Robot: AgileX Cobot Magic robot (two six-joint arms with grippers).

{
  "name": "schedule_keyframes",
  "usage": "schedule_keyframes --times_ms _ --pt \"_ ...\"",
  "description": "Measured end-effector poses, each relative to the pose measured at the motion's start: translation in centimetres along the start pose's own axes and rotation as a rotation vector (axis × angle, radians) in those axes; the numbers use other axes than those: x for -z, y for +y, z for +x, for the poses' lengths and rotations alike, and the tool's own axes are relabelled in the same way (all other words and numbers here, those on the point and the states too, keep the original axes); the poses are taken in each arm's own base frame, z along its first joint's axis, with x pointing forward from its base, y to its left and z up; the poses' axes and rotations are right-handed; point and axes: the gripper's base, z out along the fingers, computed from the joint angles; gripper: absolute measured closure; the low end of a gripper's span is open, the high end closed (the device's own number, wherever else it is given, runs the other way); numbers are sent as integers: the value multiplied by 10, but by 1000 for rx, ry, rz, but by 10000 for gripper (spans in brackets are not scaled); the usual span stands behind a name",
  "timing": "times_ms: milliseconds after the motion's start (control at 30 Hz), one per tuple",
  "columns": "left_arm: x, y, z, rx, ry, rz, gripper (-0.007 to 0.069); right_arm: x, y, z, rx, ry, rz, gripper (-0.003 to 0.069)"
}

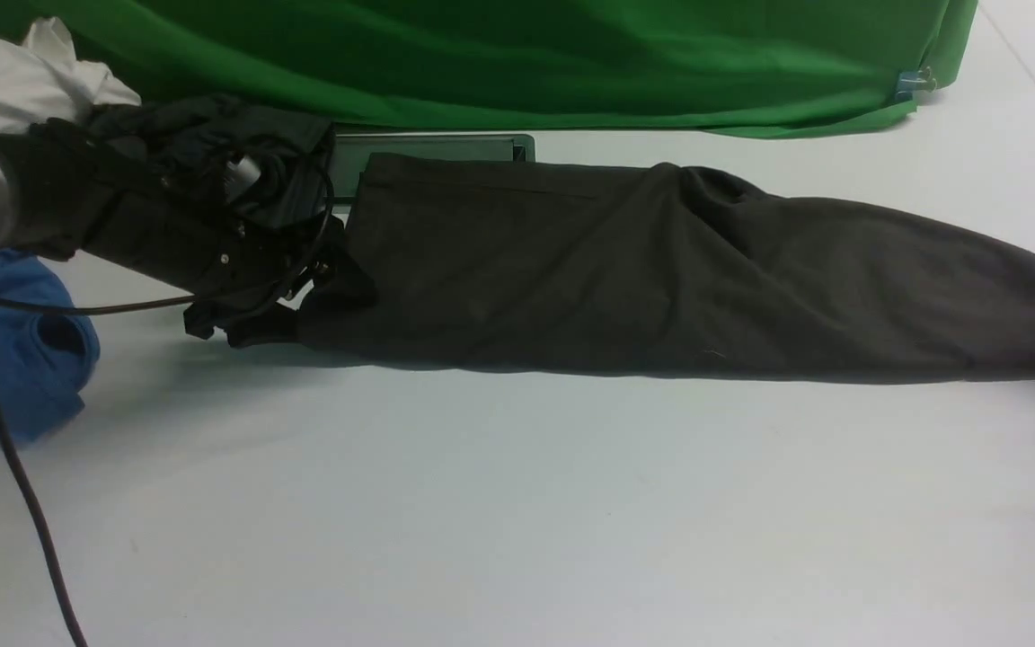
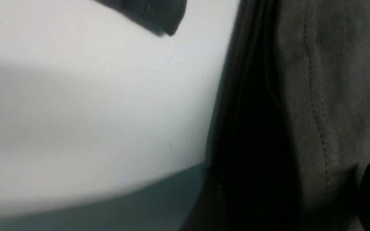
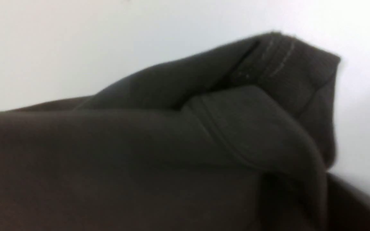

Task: Fold a long-sleeved shirt on a white desktop.
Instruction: 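Grasp the waist and leg ends of the folded dark trousers and straighten them on the table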

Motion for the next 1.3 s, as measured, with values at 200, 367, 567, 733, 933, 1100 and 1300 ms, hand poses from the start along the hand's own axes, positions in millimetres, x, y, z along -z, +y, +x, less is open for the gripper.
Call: schedule_keyframes --times_ms 200,367,567,733,933,1100,1300 --pt "-3 0 4 -17 49 14 267 0 0 0 9 3 -2 592" --pt "1 4 8 -28 103 23 509 2 1 3 37 32 -2 592" --pt "27 9 10 -85 136 1 505 25 5 7 168 61 56 592" --pt "73 2 32 -148 101 -58 505 64 10 22 254 83 108 592" --pt "95 7 82 -113 56 -115 505 76 -3 61 238 127 162 592" --pt "91 26 129 -73 33 -189 505 66 -24 99 221 145 210 592" --pt "89 31 136 -65 18 -212 505 70 -22 95 215 127 217 363"
